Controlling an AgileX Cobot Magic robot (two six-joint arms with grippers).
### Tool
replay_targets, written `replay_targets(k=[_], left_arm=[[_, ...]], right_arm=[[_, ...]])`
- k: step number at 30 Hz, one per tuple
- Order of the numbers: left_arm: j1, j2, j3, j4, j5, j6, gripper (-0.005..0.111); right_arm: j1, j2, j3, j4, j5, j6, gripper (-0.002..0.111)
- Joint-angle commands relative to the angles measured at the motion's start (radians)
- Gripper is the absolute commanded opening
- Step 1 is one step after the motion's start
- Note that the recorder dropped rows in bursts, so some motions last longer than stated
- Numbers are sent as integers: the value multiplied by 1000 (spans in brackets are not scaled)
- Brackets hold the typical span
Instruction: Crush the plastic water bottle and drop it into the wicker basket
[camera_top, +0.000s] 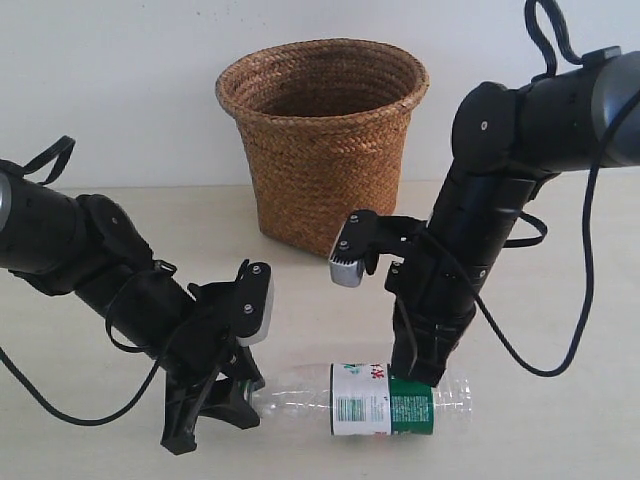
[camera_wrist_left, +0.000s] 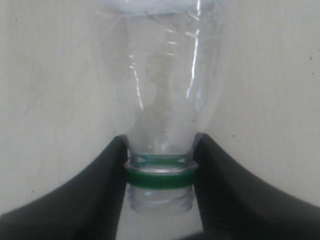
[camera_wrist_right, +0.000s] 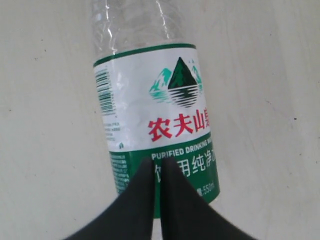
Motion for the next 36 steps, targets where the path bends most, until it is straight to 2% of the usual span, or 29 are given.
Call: replay_targets(k=[1, 6, 18, 22, 26, 36], left_arm=[[-2, 6, -4, -4, -7, -8, 4], [-2, 13, -4, -4, -7, -8, 4], [-2, 27, -4, -4, -7, -8, 4], [-2, 27, -4, -4, 2, -22, 4], [-2, 27, -4, -2, 4, -22, 4], [-2, 27, -4, -2, 4, -22, 4]], right_arm=[[2, 19, -5, -18, 10, -24, 0], [2, 94, 23, -34, -13, -90, 0], [2, 228, 23, -29, -89, -93, 0], [-1, 265, 21, -25, -212, -108, 0], [-1, 290, 21, -25, -208, -110, 0], [-1, 166, 19, -25, -180, -4, 0]])
